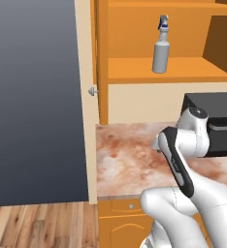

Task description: Move the cutting board and knife to the sink. Then move spray from the cabinet to the counter.

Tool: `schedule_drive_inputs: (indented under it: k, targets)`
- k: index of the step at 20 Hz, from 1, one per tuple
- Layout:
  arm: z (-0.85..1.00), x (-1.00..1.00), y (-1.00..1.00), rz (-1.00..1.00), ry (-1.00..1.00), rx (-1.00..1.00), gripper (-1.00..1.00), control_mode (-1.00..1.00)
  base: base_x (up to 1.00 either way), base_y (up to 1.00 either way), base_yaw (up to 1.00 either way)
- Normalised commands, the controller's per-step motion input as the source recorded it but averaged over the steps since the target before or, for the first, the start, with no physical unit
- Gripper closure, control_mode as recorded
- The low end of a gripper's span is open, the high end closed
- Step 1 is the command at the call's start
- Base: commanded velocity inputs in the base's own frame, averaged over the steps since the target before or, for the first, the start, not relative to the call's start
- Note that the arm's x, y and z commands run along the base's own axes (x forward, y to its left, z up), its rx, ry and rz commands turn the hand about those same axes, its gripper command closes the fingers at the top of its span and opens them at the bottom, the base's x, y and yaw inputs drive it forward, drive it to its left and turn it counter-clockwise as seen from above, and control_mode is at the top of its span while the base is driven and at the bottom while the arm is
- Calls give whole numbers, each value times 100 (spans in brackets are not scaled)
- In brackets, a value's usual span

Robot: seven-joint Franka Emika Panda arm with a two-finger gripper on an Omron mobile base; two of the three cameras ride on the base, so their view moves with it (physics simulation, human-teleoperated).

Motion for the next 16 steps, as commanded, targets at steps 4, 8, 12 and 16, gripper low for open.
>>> schedule_drive_inputs:
  k: [4, 8, 12, 16]
  targets:
    - [24, -1, 0, 0, -19, 0, -100, -100, 0, 0, 0]
    - [27, -4, 0, 0, -12, 0, -100, -100, 0, 0, 0]
    - [33, -2, 0, 0, -8, 0, -100, -100, 0, 0, 0]
    - [39, -4, 0, 0, -6, 0, -100, -100, 0, 0, 0]
